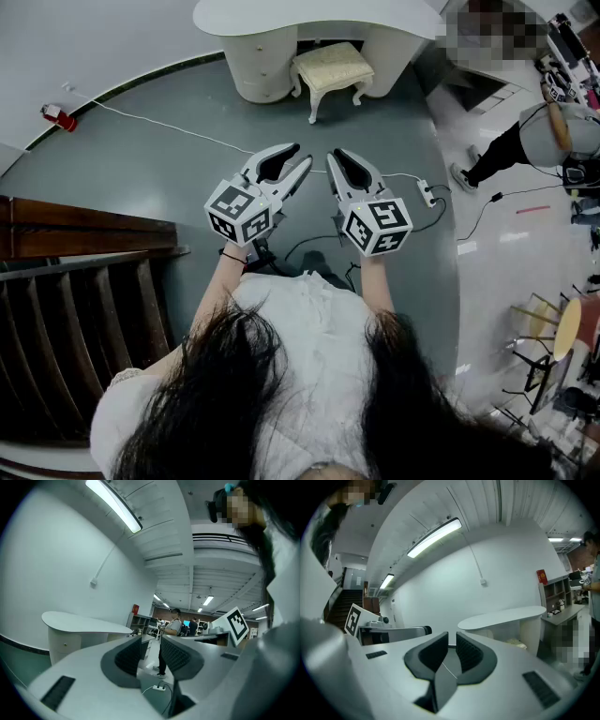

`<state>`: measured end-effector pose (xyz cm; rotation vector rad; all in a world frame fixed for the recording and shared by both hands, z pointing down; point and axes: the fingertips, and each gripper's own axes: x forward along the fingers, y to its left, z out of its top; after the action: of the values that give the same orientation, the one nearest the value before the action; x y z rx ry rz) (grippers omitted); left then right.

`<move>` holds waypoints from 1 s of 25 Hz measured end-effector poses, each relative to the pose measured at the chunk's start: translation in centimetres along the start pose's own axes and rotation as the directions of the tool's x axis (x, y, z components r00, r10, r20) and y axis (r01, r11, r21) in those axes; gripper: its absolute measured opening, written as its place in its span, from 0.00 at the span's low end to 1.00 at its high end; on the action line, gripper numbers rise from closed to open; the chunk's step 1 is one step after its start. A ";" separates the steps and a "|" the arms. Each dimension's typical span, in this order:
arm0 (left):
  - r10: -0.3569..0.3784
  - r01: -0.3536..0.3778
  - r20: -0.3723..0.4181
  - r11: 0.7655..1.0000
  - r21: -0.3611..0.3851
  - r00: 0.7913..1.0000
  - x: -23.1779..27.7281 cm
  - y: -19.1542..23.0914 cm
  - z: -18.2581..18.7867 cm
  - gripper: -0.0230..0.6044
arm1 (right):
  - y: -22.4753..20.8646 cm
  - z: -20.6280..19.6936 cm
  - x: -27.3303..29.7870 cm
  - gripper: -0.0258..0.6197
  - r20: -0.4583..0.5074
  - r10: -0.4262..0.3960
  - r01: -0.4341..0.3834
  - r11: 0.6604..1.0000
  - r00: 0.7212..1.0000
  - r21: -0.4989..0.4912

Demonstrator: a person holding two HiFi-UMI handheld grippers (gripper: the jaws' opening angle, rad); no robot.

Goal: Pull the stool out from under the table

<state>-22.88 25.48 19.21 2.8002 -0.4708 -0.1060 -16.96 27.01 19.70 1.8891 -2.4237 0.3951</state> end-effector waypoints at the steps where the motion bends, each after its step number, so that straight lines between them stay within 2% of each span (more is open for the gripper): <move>1: -0.001 0.001 -0.001 1.000 -0.001 1.000 0.2 -0.1 0.0 0.26 | -0.1 0.0 -0.1 0.14 -0.002 0.000 0.000 1.000 1.000 -0.001; 15: -0.002 0.002 -0.032 1.000 -0.002 0.999 3.4 -1.9 -1.0 0.26 | -3.2 0.1 -2.4 0.14 -0.008 -0.026 0.026 1.000 1.000 -0.018; 25: 0.003 -0.004 -0.029 1.000 -0.015 1.000 4.8 -4.7 -2.4 0.21 | -5.4 -0.9 -4.9 0.14 -0.010 0.006 -0.006 1.000 1.000 0.004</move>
<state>-16.58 28.79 19.93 2.7821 -0.4660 -0.0681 -10.67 30.71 20.58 1.8774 -2.4241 0.4097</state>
